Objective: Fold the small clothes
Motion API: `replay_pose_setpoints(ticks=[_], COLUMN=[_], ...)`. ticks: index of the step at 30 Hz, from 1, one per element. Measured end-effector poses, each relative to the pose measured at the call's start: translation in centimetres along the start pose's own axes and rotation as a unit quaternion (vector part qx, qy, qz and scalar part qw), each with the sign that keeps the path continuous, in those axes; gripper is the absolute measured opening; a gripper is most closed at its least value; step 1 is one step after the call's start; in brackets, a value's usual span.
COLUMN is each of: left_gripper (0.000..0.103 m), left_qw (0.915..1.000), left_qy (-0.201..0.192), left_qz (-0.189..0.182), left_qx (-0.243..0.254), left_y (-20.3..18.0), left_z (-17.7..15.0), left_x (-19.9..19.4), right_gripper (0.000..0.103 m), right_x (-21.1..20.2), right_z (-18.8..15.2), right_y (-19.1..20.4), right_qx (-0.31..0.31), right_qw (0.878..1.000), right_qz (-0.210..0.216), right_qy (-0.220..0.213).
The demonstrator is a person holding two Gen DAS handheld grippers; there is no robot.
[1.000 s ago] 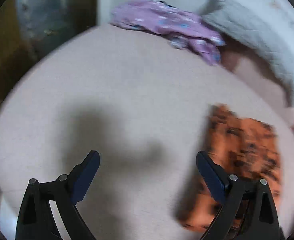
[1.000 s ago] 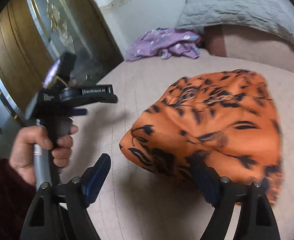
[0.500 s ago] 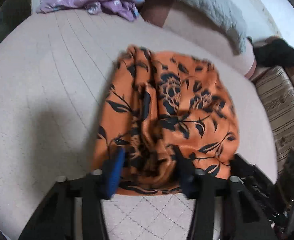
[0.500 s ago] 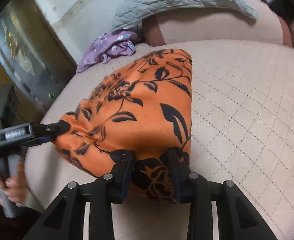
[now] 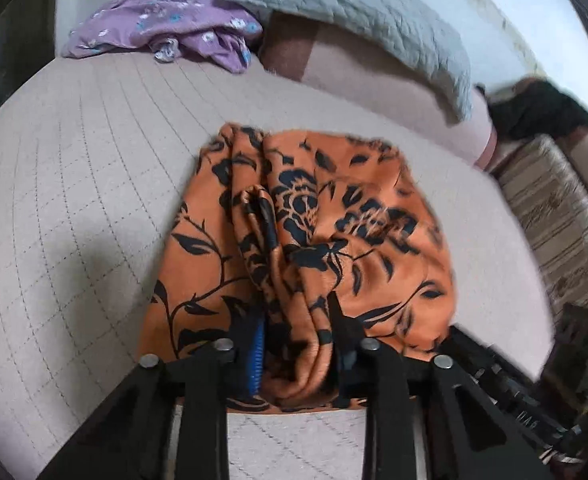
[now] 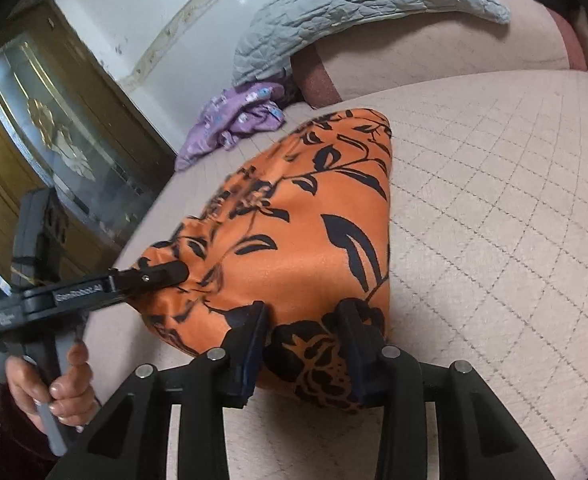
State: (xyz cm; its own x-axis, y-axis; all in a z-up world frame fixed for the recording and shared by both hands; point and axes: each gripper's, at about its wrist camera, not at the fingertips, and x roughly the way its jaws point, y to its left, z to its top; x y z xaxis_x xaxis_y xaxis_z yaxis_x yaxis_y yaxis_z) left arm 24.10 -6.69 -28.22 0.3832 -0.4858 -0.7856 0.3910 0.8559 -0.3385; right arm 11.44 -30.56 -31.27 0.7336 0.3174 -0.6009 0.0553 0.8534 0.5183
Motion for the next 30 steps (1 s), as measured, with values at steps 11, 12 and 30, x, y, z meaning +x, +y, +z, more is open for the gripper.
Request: replay_pose_setpoints(ticks=[11, 12, 30], left_gripper=[0.036, 0.037, 0.052], left_qw=[0.9959, 0.9969, 0.9681], left_qy=[0.025, 0.02, -0.024], left_qz=[0.086, 0.076, 0.215], left_qx=[0.001, -0.011, 0.126], left_y=[2.8, 3.1, -1.0], left_z=[-0.4, -0.2, -0.7], left_x=[0.5, 0.0, -0.4], right_gripper=[0.045, 0.04, 0.039], right_x=[2.9, 3.0, 6.0], right_z=[-0.2, 0.0, 5.7], right_y=[3.1, 3.0, -1.4], right_qx=[-0.02, -0.016, 0.063], right_qw=[0.998, 0.998, 0.997], right_qz=[0.05, 0.052, 0.038], right_qy=[0.02, 0.024, 0.017])
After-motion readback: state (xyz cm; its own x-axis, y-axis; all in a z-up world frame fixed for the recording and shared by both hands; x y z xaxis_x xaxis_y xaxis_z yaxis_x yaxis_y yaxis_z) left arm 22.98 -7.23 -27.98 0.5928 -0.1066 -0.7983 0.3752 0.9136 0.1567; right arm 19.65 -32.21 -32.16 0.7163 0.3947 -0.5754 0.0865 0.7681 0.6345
